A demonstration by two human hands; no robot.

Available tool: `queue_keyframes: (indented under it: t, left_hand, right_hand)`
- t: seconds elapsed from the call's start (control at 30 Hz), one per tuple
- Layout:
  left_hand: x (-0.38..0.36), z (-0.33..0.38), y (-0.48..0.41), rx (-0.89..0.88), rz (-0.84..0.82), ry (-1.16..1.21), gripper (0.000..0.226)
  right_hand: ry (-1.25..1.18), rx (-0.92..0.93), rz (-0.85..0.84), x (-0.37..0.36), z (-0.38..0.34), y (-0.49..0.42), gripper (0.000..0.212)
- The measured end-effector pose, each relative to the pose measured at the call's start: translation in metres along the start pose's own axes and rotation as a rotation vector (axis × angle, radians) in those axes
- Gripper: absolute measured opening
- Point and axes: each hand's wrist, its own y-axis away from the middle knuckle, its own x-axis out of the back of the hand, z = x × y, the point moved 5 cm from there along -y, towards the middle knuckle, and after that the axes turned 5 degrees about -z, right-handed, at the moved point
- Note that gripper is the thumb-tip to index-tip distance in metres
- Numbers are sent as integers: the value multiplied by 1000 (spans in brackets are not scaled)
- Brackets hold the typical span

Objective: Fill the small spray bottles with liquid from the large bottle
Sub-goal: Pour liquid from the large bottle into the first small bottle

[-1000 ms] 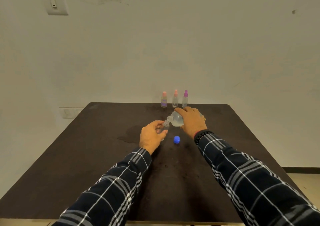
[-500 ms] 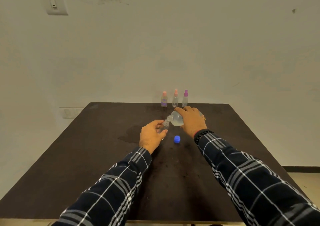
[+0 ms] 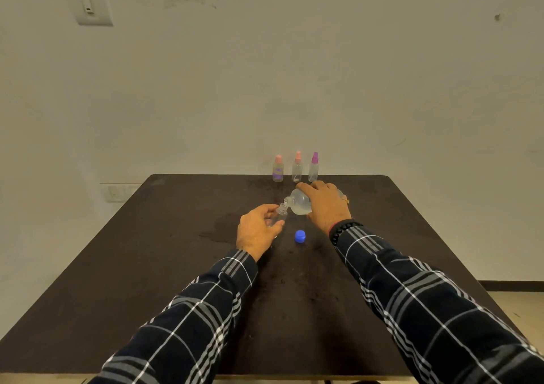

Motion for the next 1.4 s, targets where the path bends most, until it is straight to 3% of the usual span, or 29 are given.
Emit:
queue_keyframes:
  t: [1.4]
  left_hand:
    - [3,16,7,10,-25,-116,45]
  right_hand:
    - [3,-24,-13,3,5,7,72]
